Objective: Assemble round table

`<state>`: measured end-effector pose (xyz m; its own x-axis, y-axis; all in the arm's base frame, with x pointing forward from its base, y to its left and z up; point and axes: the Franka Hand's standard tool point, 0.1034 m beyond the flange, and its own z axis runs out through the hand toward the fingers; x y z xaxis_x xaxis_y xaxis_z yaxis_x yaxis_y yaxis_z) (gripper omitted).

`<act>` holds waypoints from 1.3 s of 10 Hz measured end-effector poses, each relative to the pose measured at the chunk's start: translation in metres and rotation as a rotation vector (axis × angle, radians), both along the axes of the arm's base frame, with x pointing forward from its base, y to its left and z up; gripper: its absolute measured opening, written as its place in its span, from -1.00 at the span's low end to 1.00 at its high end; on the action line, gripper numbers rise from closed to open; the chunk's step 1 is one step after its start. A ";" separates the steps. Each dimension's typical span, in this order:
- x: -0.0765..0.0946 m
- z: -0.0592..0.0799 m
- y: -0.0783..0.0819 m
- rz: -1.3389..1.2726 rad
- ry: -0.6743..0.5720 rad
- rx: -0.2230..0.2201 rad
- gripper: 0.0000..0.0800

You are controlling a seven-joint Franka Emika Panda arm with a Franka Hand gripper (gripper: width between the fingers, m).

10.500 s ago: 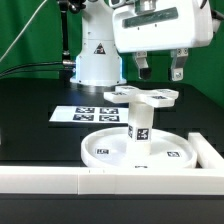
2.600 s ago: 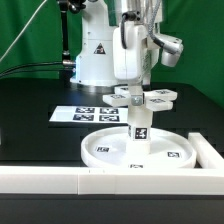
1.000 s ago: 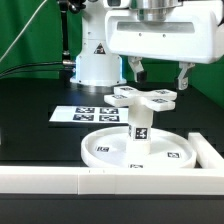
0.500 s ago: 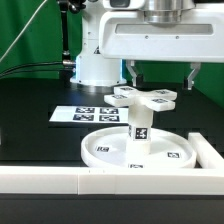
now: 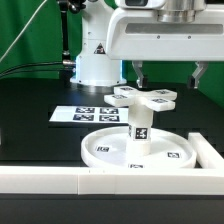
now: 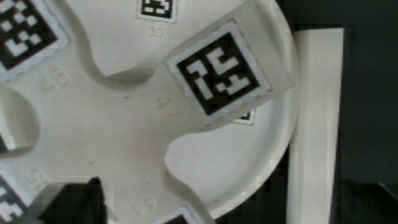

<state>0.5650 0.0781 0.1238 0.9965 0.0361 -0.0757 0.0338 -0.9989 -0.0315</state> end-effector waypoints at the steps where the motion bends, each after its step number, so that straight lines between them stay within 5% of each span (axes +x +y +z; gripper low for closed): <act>1: 0.000 0.000 -0.001 0.067 -0.002 0.005 0.62; 7: 0.004 -0.001 -0.008 0.661 -0.004 0.000 0.62; 13: 0.004 -0.002 -0.017 0.967 0.001 0.017 0.62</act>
Offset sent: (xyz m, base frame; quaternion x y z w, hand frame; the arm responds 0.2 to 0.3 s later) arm 0.0133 -0.0026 0.0018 -0.0254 0.0053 -0.2651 0.9639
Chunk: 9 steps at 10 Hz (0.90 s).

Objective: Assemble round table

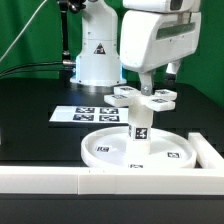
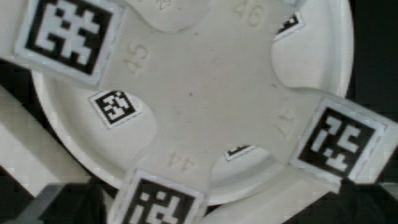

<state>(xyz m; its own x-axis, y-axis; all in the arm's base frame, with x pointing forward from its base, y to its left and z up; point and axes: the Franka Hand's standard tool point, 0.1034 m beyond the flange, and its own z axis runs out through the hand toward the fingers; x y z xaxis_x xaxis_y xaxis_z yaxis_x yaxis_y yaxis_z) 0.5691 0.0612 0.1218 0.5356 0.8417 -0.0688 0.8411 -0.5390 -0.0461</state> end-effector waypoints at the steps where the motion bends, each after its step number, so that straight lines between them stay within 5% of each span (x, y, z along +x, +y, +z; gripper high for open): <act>1: 0.000 0.000 -0.004 0.060 0.001 0.003 0.62; 9: -0.015 -0.014 -0.025 0.222 0.012 0.015 0.62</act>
Offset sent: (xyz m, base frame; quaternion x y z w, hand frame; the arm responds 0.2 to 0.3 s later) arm -0.0164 -0.0093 -0.0030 0.0295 0.0013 -0.1940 0.9806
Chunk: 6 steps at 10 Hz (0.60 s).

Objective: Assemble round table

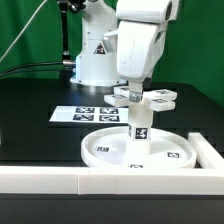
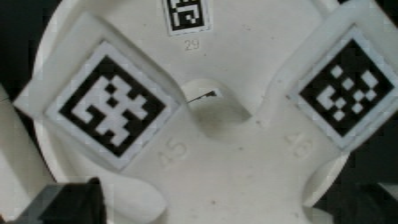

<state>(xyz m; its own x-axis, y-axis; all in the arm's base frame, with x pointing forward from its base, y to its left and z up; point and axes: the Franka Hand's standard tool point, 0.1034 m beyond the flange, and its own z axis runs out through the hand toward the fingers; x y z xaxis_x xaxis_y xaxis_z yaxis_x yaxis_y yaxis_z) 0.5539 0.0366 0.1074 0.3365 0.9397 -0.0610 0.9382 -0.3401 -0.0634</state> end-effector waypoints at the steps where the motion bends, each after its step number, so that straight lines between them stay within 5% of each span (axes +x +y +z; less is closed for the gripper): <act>1: -0.001 -0.003 -0.001 0.000 0.003 -0.001 0.62; 6: -0.004 -0.010 -0.001 -0.014 0.010 -0.006 0.62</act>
Offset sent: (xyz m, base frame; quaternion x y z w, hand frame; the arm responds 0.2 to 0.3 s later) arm -0.0004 0.0067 -0.0068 0.0022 0.0039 0.0048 1.0000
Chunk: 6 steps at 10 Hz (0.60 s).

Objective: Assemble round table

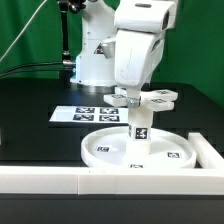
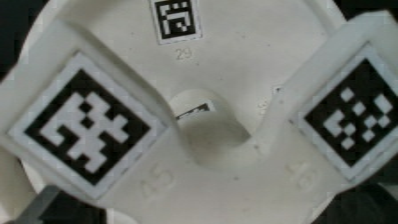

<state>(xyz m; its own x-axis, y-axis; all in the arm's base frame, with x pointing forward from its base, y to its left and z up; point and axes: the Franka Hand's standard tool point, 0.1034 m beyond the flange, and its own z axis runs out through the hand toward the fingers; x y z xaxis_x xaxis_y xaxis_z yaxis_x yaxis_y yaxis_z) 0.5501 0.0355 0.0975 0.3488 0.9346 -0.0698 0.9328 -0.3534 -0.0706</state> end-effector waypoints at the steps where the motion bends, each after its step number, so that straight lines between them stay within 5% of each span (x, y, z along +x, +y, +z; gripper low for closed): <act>1: 0.000 0.000 0.000 -0.001 0.000 0.000 0.55; 2: 0.000 0.000 0.000 -0.002 -0.001 0.000 0.55; 3: 0.001 0.000 0.000 -0.002 -0.004 0.000 0.11; 6: 0.001 0.000 0.000 -0.040 -0.006 -0.003 0.11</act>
Offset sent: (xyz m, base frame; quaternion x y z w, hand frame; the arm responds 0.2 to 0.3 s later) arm 0.0000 0.0000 0.0000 0.0000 0.0000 0.0000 1.0000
